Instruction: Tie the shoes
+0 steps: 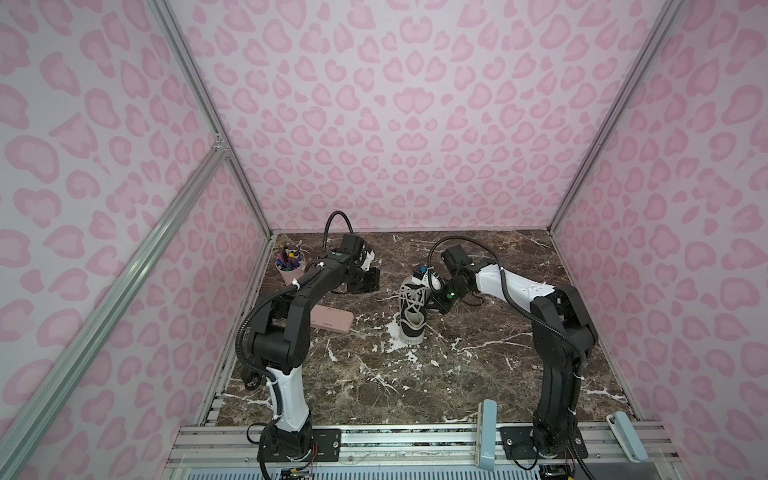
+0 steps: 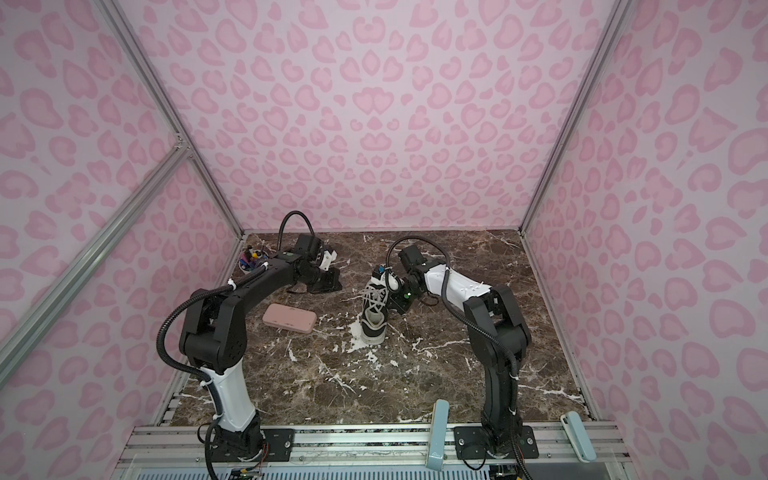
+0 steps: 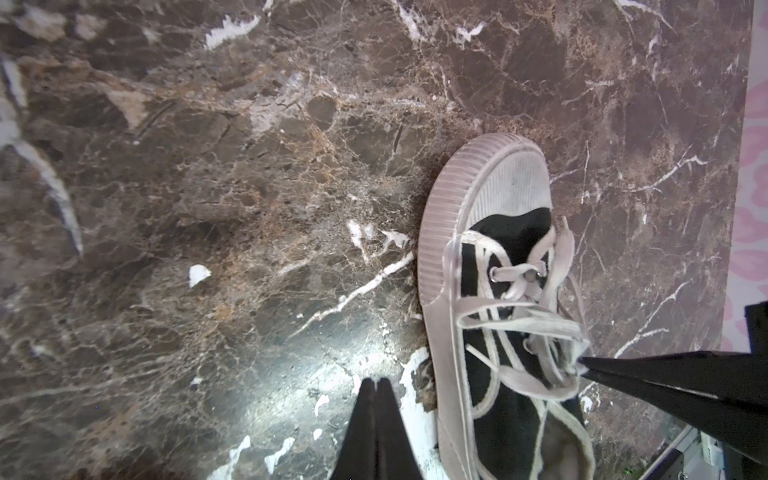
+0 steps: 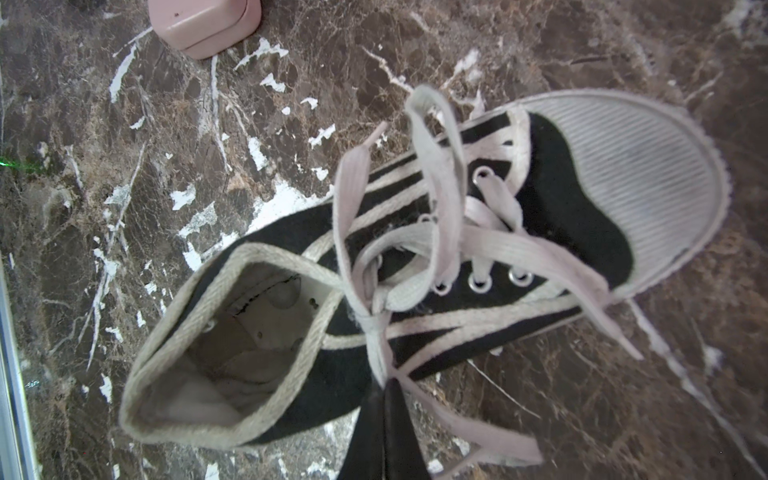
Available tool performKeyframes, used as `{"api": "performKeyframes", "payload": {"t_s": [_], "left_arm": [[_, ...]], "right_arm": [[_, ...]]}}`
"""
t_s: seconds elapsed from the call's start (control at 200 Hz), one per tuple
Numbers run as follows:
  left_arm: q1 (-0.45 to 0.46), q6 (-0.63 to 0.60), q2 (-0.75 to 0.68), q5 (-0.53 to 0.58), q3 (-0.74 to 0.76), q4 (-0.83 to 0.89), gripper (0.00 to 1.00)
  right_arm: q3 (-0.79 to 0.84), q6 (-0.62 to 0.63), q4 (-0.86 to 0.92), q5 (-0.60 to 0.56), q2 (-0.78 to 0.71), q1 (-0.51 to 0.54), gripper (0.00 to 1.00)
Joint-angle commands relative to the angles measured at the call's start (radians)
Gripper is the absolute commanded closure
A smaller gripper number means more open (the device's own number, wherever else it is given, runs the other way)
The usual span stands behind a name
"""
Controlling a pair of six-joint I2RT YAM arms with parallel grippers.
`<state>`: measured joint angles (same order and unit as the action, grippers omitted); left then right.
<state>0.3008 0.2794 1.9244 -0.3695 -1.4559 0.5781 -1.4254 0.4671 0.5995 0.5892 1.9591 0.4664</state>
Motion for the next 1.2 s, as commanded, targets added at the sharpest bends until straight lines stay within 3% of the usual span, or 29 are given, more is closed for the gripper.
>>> {"api": "performKeyframes", "payload": {"t_s": [0.0,0.06,0.125,0.2,0.245,0.36,0.44,0.655,0.78,1.195], "left_arm": [[-0.001,-0.018,0.008,-0.047,-0.012,0.000,0.96],[0.004,-0.013,0.003,-0.124,-0.008,-0.019,0.91],[0.016,0.004,-0.005,-0.151,-0.006,-0.034,0.75],[0.023,0.047,-0.013,-0.202,0.007,-0.072,0.65],[0.029,0.074,-0.021,-0.222,0.020,-0.103,0.54],[0.031,0.207,-0.028,-0.289,0.074,-0.228,0.45],[0.041,0.251,-0.015,-0.283,0.071,-0.252,0.44],[0.050,0.207,0.046,-0.242,0.009,-0.200,0.38],[0.020,0.316,0.070,-0.282,0.070,-0.329,0.42],[0.016,0.383,0.160,-0.325,0.050,-0.411,0.48]], "right_arm": [[0.011,-0.008,0.011,0.019,-0.006,0.000,1.00],[0.008,-0.013,0.001,0.030,-0.005,0.000,1.00],[0.002,-0.020,-0.007,0.036,-0.001,0.000,1.00],[-0.008,-0.028,-0.010,0.044,0.003,0.000,1.00],[-0.005,-0.035,-0.021,0.050,0.002,0.001,1.00],[0.005,-0.047,-0.044,0.058,0.002,0.002,1.00],[0.006,-0.050,-0.043,0.057,0.004,0.004,1.00],[0.016,-0.050,-0.049,0.055,0.000,0.005,1.00],[0.011,-0.050,-0.043,0.055,0.004,0.004,1.00],[0.003,-0.047,-0.037,0.058,0.013,0.008,1.00]]}}
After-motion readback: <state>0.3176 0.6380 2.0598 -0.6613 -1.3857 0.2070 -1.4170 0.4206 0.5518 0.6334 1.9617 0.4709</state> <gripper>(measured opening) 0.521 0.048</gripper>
